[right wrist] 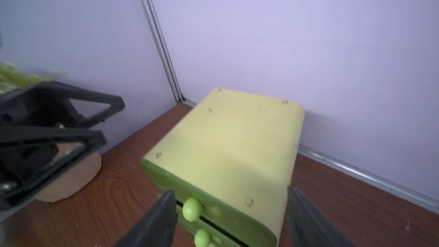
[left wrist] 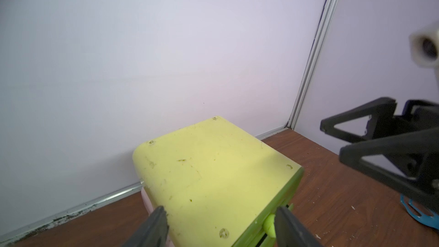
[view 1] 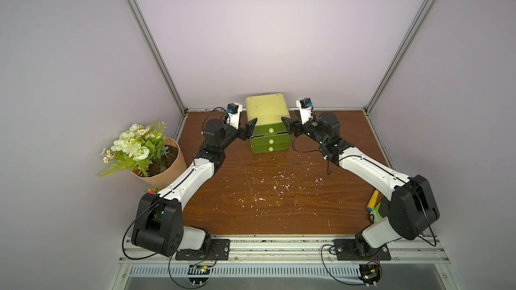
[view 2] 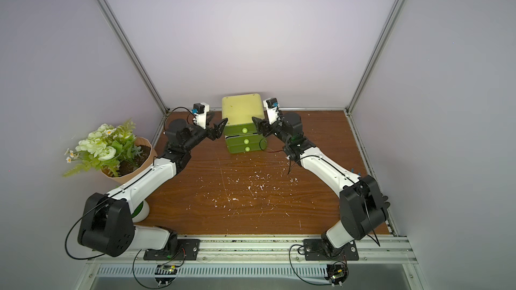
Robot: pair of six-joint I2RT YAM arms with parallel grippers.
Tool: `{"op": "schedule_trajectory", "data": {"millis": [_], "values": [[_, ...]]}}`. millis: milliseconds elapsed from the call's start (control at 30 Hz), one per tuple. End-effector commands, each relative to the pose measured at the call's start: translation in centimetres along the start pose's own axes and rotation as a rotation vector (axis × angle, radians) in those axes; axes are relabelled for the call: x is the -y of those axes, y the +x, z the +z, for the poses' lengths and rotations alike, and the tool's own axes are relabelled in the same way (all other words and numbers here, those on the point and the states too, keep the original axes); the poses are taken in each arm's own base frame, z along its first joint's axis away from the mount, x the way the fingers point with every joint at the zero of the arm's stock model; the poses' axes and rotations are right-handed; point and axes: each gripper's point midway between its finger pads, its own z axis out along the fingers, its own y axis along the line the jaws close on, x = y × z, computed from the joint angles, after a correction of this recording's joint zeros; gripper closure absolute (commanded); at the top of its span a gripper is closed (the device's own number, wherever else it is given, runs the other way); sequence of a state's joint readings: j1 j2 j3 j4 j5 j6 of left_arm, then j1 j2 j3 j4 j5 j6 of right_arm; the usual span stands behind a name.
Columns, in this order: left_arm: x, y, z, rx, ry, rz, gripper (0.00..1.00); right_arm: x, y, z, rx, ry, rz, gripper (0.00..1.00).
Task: Take the sponge out of the drawer
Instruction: Move the storage box to the center of the board.
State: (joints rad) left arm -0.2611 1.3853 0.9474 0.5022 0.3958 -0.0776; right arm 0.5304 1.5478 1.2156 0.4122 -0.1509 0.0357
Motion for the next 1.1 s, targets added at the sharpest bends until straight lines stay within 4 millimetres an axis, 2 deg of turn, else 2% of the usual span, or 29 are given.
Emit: {"op": "schedule_trajectory", "data": {"millis": [0,100,167,267,433,567,800,1067], "values": [[0.6,2.9,0.3,-0.100,0.032,0.039,0.25,-1.4,-1.8,0.6,0.008,-0.096,-0.127,0.17],[1.2,5.4,0.1,-0.121,0.066,0.029,0.25,-2.4,0.5,0.6,-0.053,-0.213,-0.153,0.12],[1.8,6.7,-0.1,-0.111,0.096,0.023,0.25,-2.0,1.6,0.1,-0.055,-0.232,-0.134,0.10],[2.5,7.4,-0.3,-0.088,0.134,0.035,0.25,-0.9,3.1,-0.9,-0.063,-0.228,-0.096,0.10],[1.7,8.6,0.9,-0.116,0.110,0.000,0.26,0.5,4.5,-1.7,-0.094,-0.273,0.001,0.10],[0.5,9.2,1.3,-0.115,0.047,-0.044,0.27,0.9,5.2,-2.0,-0.120,-0.279,0.028,0.10],[-0.5,8.2,0.3,0.011,-0.034,-0.080,0.27,1.2,5.2,-2.7,-0.114,-0.254,0.019,0.10],[-2.0,9.4,1.2,-0.008,-0.102,-0.127,0.26,1.2,4.8,-2.8,-0.096,-0.250,0.037,0.10]]}}
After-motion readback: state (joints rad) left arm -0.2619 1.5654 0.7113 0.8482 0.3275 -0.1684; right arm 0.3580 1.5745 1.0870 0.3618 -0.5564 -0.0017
